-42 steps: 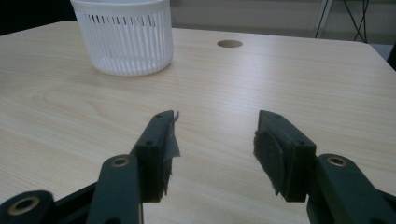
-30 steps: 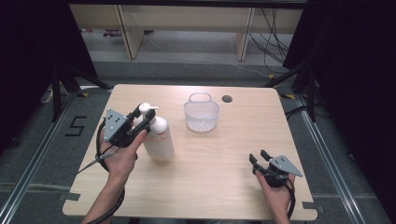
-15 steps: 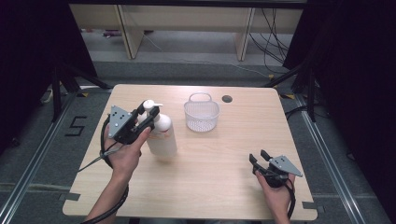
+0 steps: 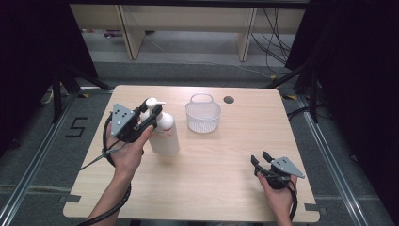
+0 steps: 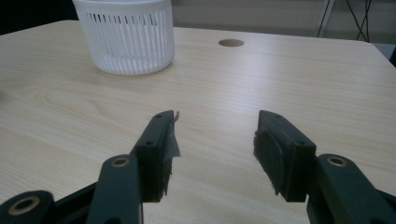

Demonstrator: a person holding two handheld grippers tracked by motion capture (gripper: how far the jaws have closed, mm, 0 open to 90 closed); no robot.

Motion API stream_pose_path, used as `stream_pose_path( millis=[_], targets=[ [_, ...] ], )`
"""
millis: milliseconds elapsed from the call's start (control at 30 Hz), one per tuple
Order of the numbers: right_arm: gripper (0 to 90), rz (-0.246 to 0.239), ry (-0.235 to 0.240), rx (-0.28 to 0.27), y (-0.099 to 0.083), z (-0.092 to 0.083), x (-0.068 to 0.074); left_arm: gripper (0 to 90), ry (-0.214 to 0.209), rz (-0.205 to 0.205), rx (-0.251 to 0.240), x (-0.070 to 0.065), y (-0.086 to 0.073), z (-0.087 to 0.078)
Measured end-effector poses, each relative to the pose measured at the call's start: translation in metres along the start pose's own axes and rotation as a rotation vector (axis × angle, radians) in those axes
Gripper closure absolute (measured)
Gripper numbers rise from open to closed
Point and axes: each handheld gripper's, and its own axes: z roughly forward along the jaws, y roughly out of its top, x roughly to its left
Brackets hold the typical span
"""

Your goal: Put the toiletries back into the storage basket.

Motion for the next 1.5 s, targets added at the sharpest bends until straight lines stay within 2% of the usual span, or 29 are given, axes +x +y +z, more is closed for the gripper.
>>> stream_pose_path(
  millis=[100,167,667,733,767,833,1000,1033,1067,1100,1133,1300,1333,1500],
  targets=[
    [48.0,0.011,-0.004,0.002,0.0,0.0,0.001,59.5,0.0,-0.002,-0.001,-0.001,0.001,0.002],
    [48.0,-0.01,-0.019,0.0,0.0,-0.001,0.0,59.5,-0.001,-0.001,-0.004,-0.001,0.003,0.004],
    [47.8,0.002,-0.011,-0.003,0.0,0.0,0.001,59.5,-0.011,0.0,-0.017,-0.002,0.01,0.011],
    [47.8,0.014,-0.023,0.002,0.0,-0.001,0.002,59.5,-0.012,0.0,-0.017,-0.003,0.01,0.012],
    [47.8,0.043,-0.02,0.017,0.0,-0.001,0.004,59.5,-0.013,-0.001,-0.018,-0.003,0.011,0.013],
    [47.8,-0.002,-0.011,-0.003,0.0,0.0,0.0,59.5,-0.012,0.0,-0.018,-0.003,0.011,0.014],
    [47.7,-0.008,-0.019,-0.004,0.0,0.0,0.0,59.5,-0.012,-0.001,-0.018,-0.003,0.012,0.017],
    [47.7,0.045,-0.017,0.017,0.0,-0.002,0.004,59.5,-0.013,-0.003,-0.02,-0.003,0.013,0.018],
    [47.7,0.044,-0.015,0.014,0.0,-0.001,0.004,59.5,-0.014,-0.003,-0.022,-0.004,0.013,0.018],
    [47.7,0.004,-0.016,0.002,0.0,0.0,0.001,59.5,-0.015,-0.001,-0.022,-0.004,0.013,0.019],
    [47.7,0.002,-0.018,0.002,0.0,0.0,0.001,59.5,-0.015,-0.001,-0.022,-0.004,0.013,0.019],
    [47.6,0.006,-0.011,0.0,0.0,0.0,0.001,59.5,-0.016,-0.001,-0.02,-0.005,0.015,0.021],
    [47.6,0.041,-0.017,0.014,0.0,-0.001,0.004,59.5,-0.017,-0.002,-0.019,-0.005,0.015,0.022],
    [47.6,0.044,-0.018,0.015,0.0,-0.001,0.004,59.5,-0.018,-0.005,-0.024,-0.005,0.017,0.024]
  ],
)
